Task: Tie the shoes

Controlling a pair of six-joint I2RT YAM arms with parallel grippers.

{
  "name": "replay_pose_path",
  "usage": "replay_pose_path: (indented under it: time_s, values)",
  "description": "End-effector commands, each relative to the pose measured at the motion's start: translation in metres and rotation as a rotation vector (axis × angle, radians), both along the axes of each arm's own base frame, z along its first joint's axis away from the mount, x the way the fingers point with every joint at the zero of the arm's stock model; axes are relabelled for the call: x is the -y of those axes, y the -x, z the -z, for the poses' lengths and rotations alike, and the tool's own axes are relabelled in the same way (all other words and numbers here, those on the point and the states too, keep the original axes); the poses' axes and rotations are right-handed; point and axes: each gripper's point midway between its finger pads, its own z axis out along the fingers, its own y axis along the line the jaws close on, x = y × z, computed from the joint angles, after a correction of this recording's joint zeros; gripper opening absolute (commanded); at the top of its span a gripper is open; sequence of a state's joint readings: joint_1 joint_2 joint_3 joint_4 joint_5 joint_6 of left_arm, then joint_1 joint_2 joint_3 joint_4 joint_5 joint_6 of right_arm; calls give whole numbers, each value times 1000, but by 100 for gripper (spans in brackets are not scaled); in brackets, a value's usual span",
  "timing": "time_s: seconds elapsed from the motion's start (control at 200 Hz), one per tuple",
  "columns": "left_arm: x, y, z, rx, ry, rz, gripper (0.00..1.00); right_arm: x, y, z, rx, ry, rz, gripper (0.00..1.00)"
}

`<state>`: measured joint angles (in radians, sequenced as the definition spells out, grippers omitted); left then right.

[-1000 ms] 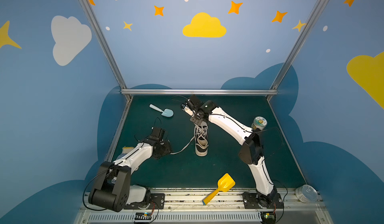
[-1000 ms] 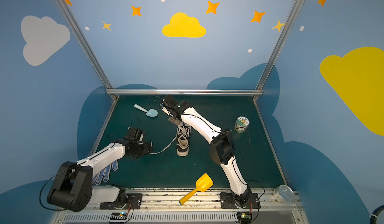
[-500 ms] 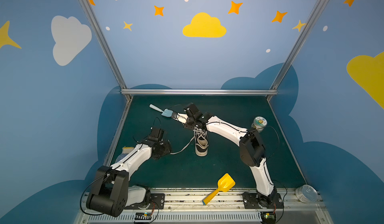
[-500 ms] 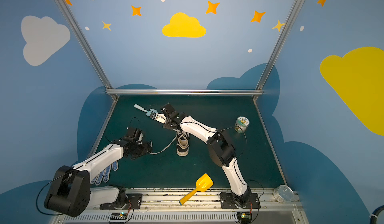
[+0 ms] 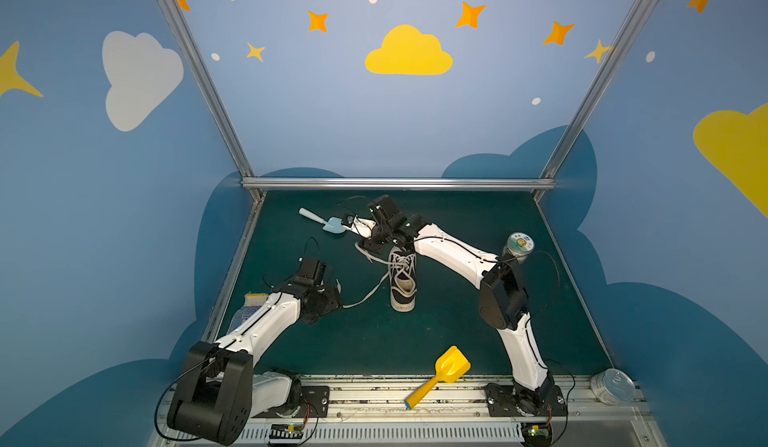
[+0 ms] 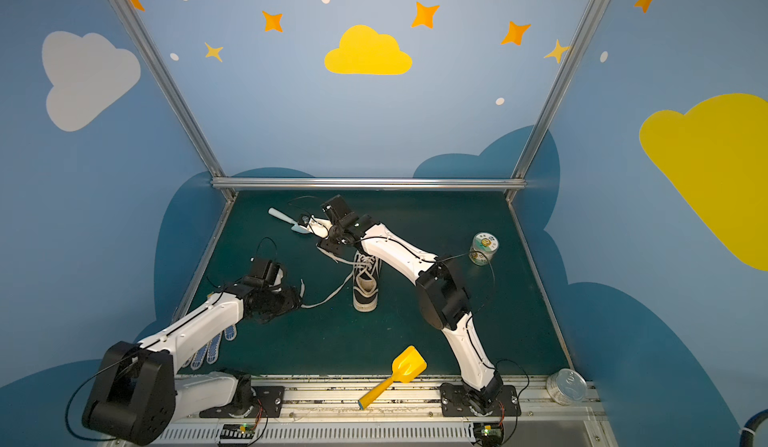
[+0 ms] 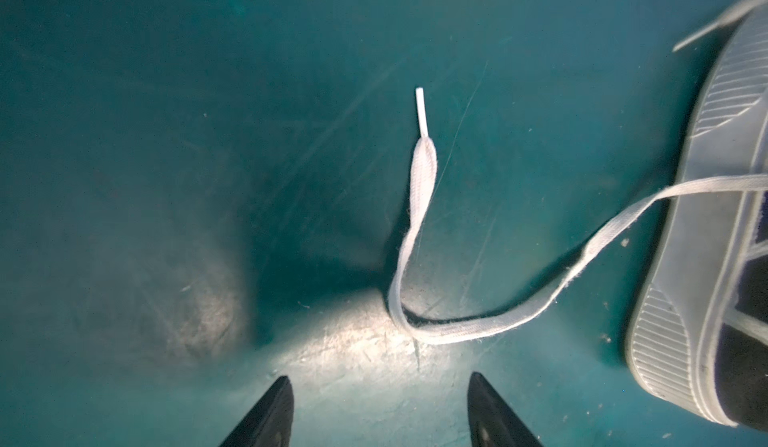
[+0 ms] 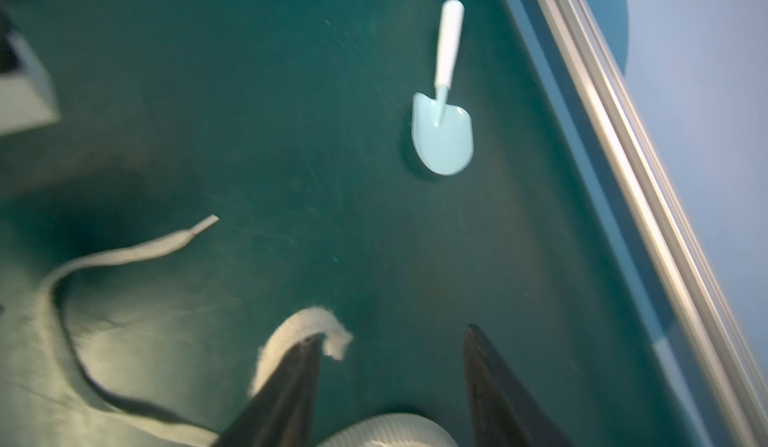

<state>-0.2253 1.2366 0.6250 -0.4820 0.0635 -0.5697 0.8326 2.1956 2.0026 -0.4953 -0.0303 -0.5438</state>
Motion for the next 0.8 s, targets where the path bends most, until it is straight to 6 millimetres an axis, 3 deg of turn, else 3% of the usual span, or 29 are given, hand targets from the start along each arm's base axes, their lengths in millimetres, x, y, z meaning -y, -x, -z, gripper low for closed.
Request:
replay_pose_path:
  time_s: [0.0, 0.25, 0.586, 0.691, 0.796]
  values:
    - [-3, 6, 4, -19, -9, -8, 67, 29, -14, 4, -37, 83, 115, 69]
    - [0, 2, 3, -24, -1, -10, 71, 55, -27, 11, -91, 139, 158, 73]
    - [0, 4, 1, -20, -4, -7, 75, 63, -4, 34, -269, 237, 69, 75]
    - [0, 3, 3, -25, -3, -7, 74, 59, -7, 26, -295, 173, 88, 75]
    - [1, 3, 3, -24, 4, -7, 75, 46, 0, 7, -364, 45, 56, 75]
